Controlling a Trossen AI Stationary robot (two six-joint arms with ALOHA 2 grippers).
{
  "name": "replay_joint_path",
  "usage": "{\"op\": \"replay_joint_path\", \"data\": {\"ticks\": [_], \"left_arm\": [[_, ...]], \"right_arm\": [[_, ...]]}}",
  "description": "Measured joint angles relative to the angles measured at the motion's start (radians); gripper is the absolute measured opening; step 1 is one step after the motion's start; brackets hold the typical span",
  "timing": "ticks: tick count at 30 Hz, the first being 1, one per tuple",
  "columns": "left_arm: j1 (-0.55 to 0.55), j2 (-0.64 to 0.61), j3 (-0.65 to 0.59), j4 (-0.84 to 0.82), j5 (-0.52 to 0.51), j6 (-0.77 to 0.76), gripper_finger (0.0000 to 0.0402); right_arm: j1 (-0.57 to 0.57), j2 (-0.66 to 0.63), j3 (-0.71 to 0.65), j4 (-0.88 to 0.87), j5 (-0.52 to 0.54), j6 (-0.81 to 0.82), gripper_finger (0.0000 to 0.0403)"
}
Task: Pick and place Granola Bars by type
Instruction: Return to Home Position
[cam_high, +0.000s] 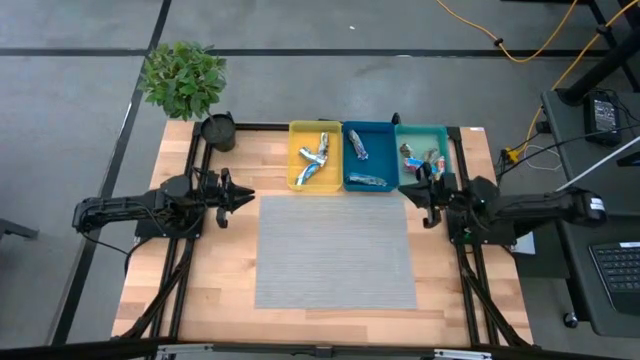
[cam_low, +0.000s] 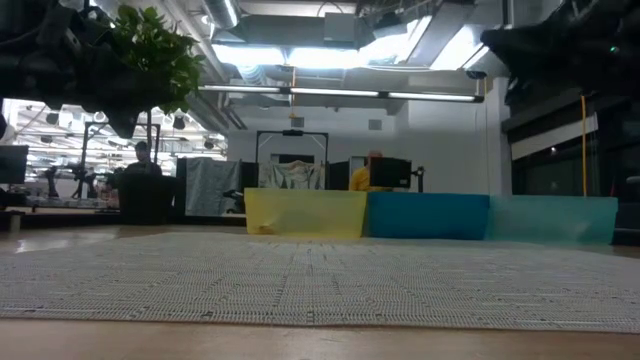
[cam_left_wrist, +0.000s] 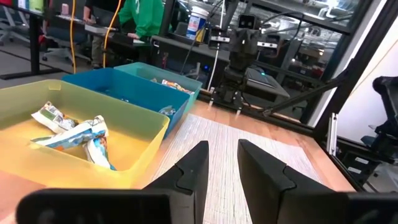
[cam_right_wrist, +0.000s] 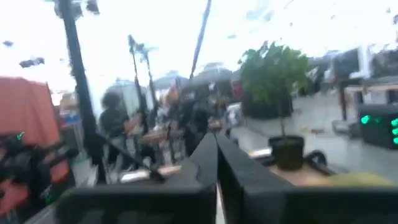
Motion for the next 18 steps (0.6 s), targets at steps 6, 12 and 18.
{"op": "replay_joint_path", "data": {"ticks": [6, 12, 18], "left_arm": [[0.0, 0.0, 0.0, 0.002, 0.0, 0.0, 0.0083], [0.0, 0.0, 0.0, 0.002, 0.0, 0.0, 0.0083], [0.0, 0.0, 0.0, 0.002, 0.0, 0.0, 0.0086]], "right_arm": [[0.12, -0.056, -0.007, 0.03, 0.036, -0.167, 0.0002], [0.151, -0.192, -0.008, -0.152, 0.054, -0.173, 0.0001], [0.151, -0.38, -0.008, -0.368, 0.012, -0.174, 0.0001]]}}
